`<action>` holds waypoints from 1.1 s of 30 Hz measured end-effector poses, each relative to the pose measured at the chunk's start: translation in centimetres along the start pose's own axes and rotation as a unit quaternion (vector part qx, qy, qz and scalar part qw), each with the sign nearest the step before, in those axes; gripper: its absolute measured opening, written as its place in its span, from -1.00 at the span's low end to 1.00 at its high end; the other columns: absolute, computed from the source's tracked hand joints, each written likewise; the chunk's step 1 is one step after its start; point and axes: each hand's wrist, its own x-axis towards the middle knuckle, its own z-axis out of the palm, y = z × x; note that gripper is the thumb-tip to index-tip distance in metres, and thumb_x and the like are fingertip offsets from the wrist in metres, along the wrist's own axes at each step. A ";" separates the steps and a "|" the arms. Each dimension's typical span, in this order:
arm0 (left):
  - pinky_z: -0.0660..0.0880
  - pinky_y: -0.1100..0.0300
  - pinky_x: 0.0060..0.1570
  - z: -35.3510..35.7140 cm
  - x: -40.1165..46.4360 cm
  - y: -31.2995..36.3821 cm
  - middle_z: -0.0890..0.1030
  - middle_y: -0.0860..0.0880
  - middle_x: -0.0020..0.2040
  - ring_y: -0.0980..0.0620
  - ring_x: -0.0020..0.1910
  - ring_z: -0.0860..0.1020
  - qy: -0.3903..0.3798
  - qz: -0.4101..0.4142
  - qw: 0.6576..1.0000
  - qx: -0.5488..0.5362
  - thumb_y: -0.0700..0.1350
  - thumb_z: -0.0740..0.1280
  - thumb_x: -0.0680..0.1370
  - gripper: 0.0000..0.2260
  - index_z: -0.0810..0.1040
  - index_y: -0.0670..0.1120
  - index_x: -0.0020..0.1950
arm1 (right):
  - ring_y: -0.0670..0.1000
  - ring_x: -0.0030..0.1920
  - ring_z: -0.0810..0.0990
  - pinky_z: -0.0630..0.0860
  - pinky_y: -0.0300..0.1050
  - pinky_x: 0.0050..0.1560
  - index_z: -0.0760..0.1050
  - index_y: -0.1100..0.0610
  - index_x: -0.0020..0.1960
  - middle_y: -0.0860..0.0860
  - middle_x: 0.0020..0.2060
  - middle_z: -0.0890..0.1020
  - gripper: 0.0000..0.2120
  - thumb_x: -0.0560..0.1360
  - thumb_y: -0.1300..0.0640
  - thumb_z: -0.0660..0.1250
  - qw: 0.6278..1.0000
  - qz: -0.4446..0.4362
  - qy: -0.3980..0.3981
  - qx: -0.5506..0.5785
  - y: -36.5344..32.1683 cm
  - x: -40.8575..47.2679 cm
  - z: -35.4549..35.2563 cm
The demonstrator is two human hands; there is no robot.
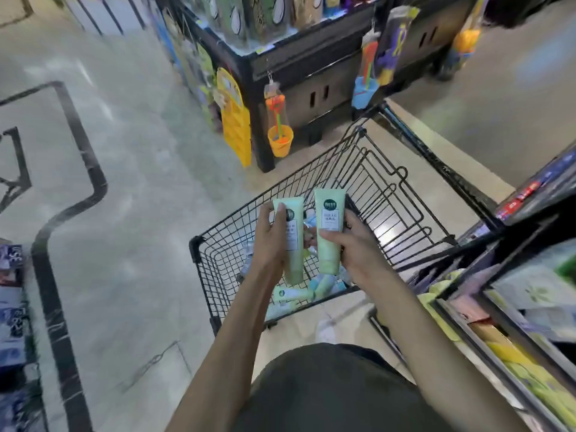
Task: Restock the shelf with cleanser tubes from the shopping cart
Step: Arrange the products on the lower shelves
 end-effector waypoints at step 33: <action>0.62 -0.05 -0.08 18.0 -35.6 -12.3 0.67 -0.17 0.13 -0.09 -0.06 0.67 -0.546 -0.052 0.819 0.167 -0.23 0.43 0.59 -0.73 0.57 -0.06 0.28 | 0.18 0.04 0.74 0.65 0.14 0.08 0.53 0.03 0.25 0.11 0.03 0.75 -0.55 0.45 0.34 0.53 0.853 -0.185 0.458 0.168 11.3 -46.1 -19.6</action>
